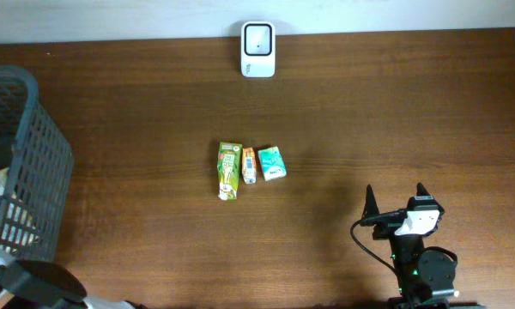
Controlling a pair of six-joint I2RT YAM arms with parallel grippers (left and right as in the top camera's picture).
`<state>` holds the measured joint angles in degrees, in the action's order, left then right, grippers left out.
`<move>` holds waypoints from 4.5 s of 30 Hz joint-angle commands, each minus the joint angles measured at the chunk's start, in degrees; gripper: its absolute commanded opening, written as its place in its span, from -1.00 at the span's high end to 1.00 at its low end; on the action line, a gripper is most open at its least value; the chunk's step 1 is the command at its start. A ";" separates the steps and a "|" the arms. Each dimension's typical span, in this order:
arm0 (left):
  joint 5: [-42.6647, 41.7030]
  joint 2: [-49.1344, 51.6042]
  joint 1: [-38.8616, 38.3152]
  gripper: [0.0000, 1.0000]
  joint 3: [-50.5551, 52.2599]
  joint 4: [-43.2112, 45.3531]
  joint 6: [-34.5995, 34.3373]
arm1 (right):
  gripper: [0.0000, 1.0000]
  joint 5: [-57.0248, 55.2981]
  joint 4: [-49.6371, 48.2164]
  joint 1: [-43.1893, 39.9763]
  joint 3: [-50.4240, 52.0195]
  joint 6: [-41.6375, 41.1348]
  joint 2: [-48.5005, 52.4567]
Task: Scan the item barcode
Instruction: 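Take the snack bag from the basket, lay it left of the carton, then reach the right gripper to the green tissue pack and grasp it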
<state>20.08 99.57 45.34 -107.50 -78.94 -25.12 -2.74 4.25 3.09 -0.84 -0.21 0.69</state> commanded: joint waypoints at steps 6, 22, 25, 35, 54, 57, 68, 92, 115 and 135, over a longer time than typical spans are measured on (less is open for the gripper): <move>-10.56 2.10 7.65 -1.00 26.25 25.64 25.00 | -0.98 -0.52 0.26 -0.11 0.42 -0.44 -0.33; -19.63 12.92 7.21 0.78 22.36 26.10 29.07 | -0.97 -0.52 0.26 -0.11 0.42 -0.44 -0.33; -22.16 12.92 4.92 0.80 10.54 18.18 28.26 | -0.97 -0.52 0.26 -0.11 0.42 -0.44 -0.33; -30.91 12.81 -20.68 0.71 -51.49 -10.80 21.27 | -0.97 -0.52 0.26 -0.11 0.42 -0.44 -0.33; -25.18 20.02 -53.72 1.00 13.38 13.62 16.79 | -0.97 -0.52 0.26 -0.11 0.42 -0.44 -0.33; -25.22 20.02 -53.99 1.00 24.09 24.13 16.79 | -0.97 -0.52 0.26 -0.11 0.42 -0.44 -0.33; -25.81 11.45 -55.98 1.00 15.80 15.91 16.63 | -0.97 -0.52 0.26 -0.11 0.42 -0.44 -0.33; -6.71 -17.84 -46.45 -0.40 16.57 32.02 15.72 | -0.97 -0.52 0.24 -0.11 0.42 -0.44 -0.33; -6.75 -20.04 -31.23 -0.98 16.59 28.50 15.74 | -0.97 55.34 27.50 -0.11 -59.23 -3.82 75.36; -6.75 -20.04 -31.23 -0.98 16.59 28.50 15.74 | 0.25 24.87 38.40 18.38 -79.41 -20.26 117.83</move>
<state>12.91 80.14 13.91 -90.24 -50.50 -9.72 18.31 42.46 21.06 -80.77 -20.64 116.77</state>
